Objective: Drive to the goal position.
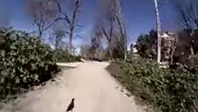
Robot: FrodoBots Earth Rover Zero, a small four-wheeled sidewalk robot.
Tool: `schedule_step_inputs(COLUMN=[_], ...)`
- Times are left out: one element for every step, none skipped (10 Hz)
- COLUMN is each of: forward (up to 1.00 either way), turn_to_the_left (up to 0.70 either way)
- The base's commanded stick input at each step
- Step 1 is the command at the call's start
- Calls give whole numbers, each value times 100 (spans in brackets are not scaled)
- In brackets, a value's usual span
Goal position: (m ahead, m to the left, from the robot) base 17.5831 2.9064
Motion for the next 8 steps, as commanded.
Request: schedule_step_inputs(forward=[100, 100, 100, 100, 100, 100, 100, 100], turn_to_the_left=[0, 0, 0, 0, 0, 0, 0, 0])
